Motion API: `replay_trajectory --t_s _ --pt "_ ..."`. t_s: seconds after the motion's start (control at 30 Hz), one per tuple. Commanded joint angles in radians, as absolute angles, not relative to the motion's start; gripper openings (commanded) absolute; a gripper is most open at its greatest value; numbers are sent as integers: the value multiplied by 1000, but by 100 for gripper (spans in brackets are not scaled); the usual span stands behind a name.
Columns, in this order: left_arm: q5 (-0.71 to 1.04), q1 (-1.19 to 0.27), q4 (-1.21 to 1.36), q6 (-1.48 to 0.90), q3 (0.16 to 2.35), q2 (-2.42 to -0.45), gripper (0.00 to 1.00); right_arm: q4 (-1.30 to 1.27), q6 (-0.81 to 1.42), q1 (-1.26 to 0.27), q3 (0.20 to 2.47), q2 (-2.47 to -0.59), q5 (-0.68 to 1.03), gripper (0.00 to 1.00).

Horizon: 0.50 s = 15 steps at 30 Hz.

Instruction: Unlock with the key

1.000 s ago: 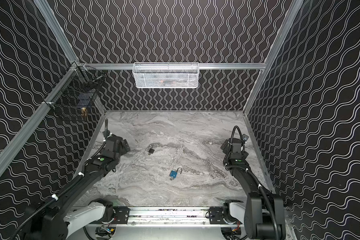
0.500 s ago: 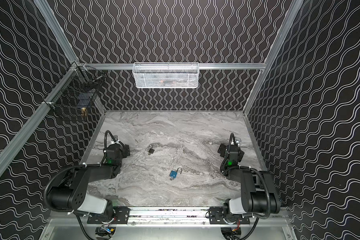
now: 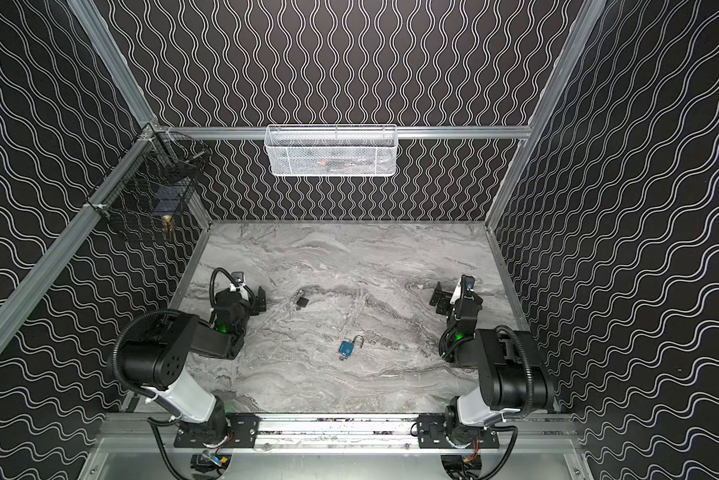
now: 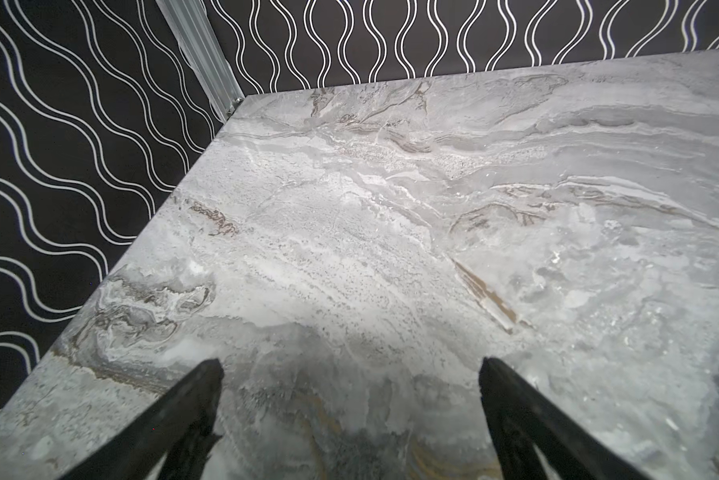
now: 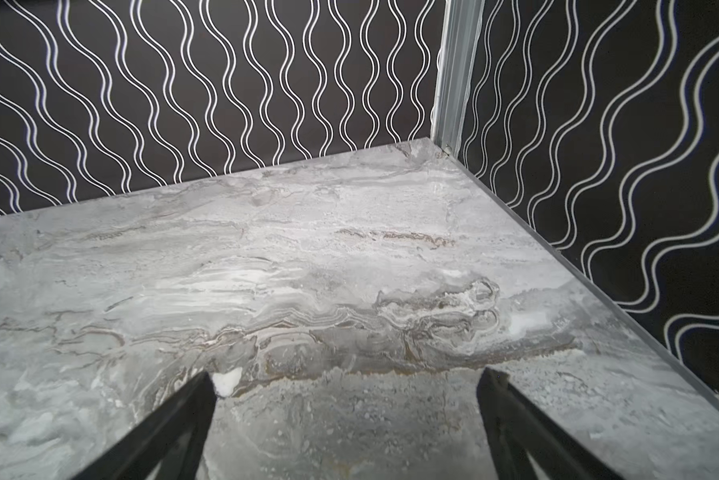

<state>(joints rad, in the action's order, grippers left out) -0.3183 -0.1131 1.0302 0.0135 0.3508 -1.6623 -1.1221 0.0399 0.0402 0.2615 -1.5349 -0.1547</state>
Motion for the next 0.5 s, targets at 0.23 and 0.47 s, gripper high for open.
replay_trajectory --t_s 0.23,0.47 --pt "-316 -111 1073 40 351 -1661 99 -1178 21 40 264 -1540 -141 99" --pt "-316 -112 1076 42 350 -1663 99 -1168 22 40 273 -1548 -142 99"
